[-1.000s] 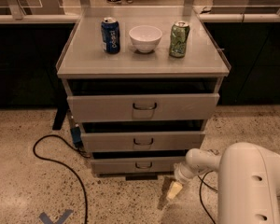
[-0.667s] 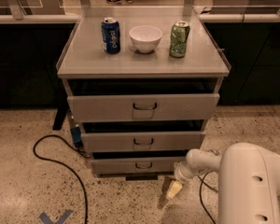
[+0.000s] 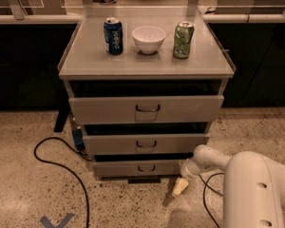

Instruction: Open bottom drawer

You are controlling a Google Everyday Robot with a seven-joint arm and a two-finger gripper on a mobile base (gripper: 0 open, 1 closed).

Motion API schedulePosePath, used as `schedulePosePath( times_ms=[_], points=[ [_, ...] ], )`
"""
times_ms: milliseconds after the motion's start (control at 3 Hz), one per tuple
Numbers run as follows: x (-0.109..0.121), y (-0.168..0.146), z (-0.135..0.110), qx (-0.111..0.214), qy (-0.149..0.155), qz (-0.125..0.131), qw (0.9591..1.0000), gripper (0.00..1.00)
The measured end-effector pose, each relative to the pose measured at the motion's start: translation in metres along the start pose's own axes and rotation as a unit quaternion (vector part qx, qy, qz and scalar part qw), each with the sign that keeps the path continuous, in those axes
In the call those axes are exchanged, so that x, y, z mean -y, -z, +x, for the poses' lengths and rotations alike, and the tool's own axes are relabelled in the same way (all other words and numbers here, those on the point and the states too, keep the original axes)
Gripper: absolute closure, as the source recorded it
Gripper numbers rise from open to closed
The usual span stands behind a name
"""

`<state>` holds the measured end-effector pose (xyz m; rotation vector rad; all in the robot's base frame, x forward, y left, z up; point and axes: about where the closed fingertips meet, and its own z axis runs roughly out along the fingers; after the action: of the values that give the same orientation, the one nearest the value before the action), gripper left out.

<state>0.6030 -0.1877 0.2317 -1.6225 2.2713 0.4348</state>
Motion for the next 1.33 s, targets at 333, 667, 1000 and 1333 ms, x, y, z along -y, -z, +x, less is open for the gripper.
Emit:
schedulePosePath(
  times_ms=[333,667,1000,1333],
  points=[
    [0.000,0.000,0.000,0.000,-0.001,0.000,1.0000,0.00],
    [-0.003,-0.002,-0.005,-0.004,0.005,0.014,0.9999,0.00],
    [-0.040,-0.012,-0.023,0.001,0.060,0.051,0.9969,0.00],
    [-0.029,-0.020,-0.022,-0.003,0.062,0.055,0.9966,0.00]
  ],
)
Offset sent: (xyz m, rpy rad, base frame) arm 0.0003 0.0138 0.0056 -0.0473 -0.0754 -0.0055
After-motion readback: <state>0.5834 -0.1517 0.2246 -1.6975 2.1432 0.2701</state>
